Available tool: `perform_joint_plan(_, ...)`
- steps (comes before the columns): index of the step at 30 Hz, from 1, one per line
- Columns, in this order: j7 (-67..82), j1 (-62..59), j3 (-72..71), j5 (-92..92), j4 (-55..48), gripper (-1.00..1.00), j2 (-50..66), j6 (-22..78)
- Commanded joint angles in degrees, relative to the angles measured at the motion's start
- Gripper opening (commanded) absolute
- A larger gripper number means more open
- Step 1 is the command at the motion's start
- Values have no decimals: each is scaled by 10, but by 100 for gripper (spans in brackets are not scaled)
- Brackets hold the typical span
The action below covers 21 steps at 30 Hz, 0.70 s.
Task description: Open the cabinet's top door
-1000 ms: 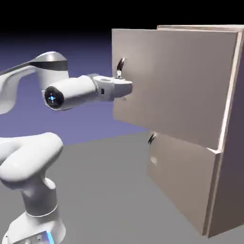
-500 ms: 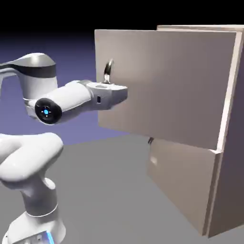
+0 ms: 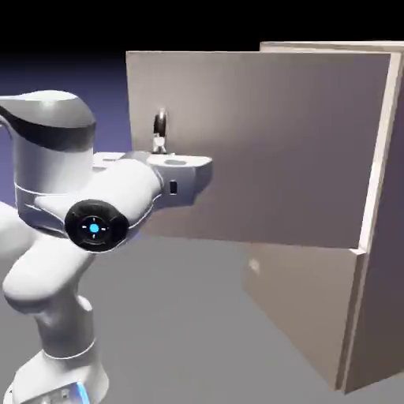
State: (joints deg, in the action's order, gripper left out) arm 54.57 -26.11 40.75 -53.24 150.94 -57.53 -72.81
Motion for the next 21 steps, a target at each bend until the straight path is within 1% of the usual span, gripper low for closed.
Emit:
perform_joint_plan(1, 7, 19, 21, 13, -21, -100, 18, 17)
perform_joint_plan(6, 37, 120, 120, 65, -123, -100, 96, 99)
perform_joint_plan(11, 58, 224, 211, 98, -215, -100, 149, 167)
perform_joint_plan(16, 68, 328, 297, 121, -294, -100, 176, 220)
perform_joint_plan(21, 64, 432, 376, 140, -365, -100, 178, 260)
